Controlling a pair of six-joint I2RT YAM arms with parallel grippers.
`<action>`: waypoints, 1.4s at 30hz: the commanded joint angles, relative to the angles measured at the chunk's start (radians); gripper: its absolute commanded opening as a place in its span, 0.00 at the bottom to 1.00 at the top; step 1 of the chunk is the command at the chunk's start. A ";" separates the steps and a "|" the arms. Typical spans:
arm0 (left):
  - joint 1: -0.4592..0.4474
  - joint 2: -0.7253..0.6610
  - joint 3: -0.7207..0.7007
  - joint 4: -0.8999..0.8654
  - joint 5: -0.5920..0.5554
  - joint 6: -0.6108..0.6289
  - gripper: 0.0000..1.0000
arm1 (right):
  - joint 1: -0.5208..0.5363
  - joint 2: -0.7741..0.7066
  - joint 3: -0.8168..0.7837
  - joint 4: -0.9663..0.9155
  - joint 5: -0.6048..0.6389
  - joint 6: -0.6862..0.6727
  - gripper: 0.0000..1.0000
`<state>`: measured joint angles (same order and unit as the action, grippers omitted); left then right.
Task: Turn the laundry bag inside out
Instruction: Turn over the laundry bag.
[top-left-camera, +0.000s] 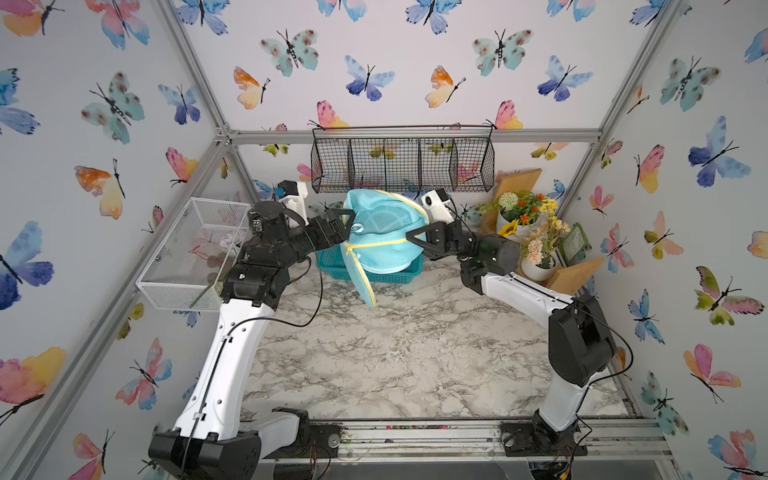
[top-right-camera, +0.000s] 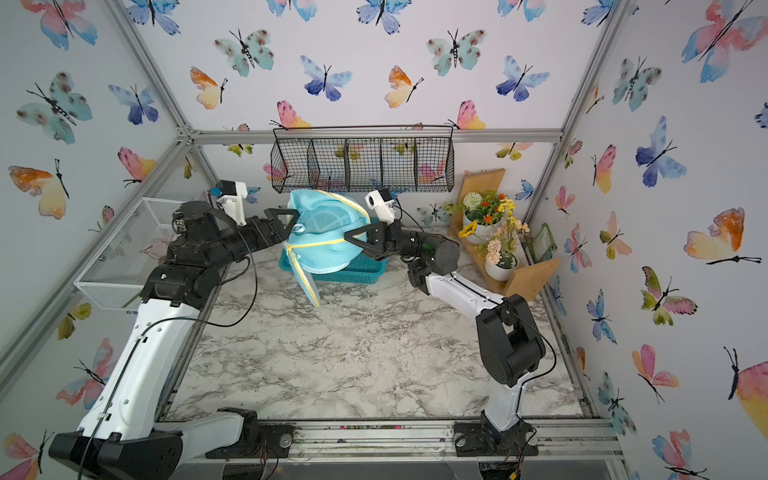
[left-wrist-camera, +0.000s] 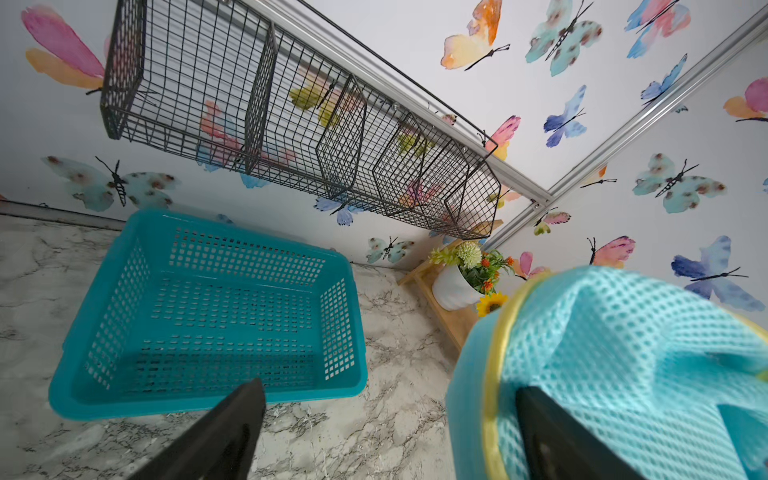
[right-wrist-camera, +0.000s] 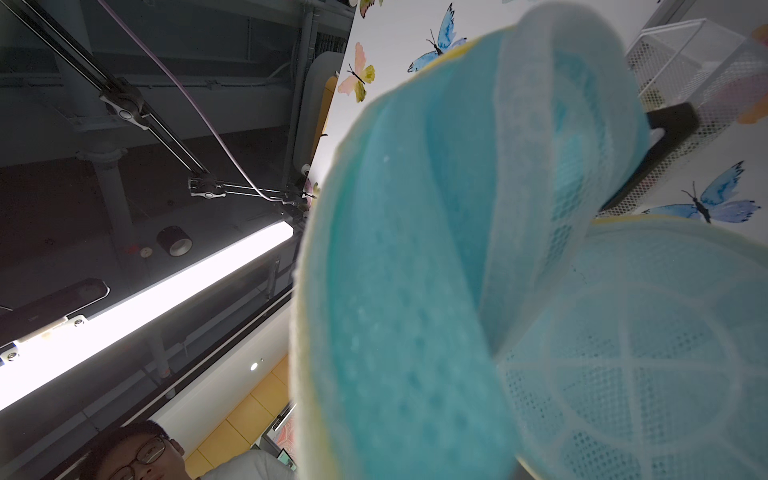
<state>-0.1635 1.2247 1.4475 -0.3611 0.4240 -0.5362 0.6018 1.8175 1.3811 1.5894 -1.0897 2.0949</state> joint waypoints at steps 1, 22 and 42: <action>0.016 -0.004 -0.071 0.240 0.196 -0.140 0.99 | 0.015 -0.015 0.023 0.104 -0.013 0.142 0.03; 0.061 -0.040 -0.552 1.630 0.537 -1.177 0.63 | 0.015 0.037 -0.038 0.092 -0.003 0.113 0.03; -0.046 -0.061 -0.163 0.193 0.241 -0.121 0.00 | -0.042 -0.159 -0.066 -0.773 -0.057 -0.416 0.87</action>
<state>-0.1848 1.1919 1.2259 0.1913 0.8871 -0.9821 0.5682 1.7363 1.2720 1.2156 -1.1187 1.9362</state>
